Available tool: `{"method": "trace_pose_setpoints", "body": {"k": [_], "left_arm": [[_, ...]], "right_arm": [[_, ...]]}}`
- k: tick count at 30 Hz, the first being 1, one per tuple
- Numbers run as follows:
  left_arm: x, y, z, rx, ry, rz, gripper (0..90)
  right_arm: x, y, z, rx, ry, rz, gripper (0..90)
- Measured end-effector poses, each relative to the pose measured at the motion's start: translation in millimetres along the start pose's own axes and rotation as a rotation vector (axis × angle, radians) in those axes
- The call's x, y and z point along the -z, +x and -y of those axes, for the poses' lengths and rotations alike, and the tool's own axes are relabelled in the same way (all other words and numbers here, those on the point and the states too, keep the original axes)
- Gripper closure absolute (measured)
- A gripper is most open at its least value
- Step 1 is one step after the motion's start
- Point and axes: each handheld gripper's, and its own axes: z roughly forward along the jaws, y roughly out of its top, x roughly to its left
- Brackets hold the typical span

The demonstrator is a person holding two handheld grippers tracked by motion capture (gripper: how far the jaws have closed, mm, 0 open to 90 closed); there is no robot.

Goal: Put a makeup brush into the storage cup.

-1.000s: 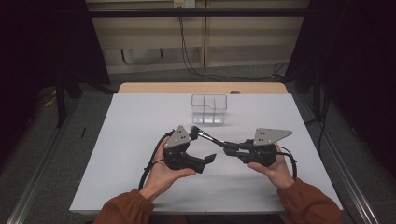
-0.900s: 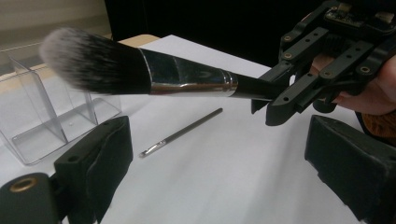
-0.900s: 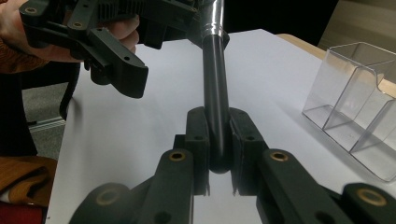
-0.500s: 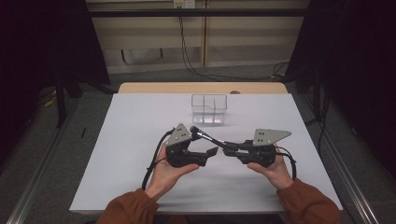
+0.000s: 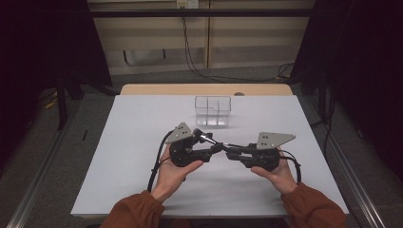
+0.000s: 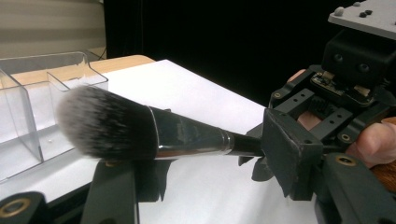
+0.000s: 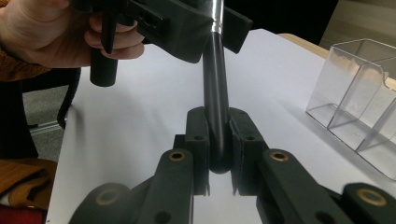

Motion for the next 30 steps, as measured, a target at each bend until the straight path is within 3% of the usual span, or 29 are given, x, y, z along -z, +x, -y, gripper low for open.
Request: {"method": "trace_pose_setpoints", "body": {"k": [1,18,23,27,30], "left_arm": [[0.2,0.2,0.0,0.006,-0.003,0.004,50.1],[-0.6,3.7,-6.2,0.073,-0.061,0.045,70.2],[-0.1,1.2,-9.3,0.053,-0.059,0.076,74.5],[-1.7,3.2,-11.4,0.066,-0.066,0.116,78.0],[-1.7,1.0,-12.7,0.056,-0.061,0.12,79.3]], "right_arm": [[-0.4,0.2,-0.1,0.002,-0.002,-0.004,79.8],[-8.4,0.3,3.5,-0.017,0.006,0.003,79.7],[-10.6,0.3,5.0,-0.027,0.013,-0.004,78.6],[-10.2,-2.4,4.2,-0.055,-0.001,0.024,75.1],[-8.7,-4.3,4.4,-0.065,-0.008,0.029,72.6]]}}
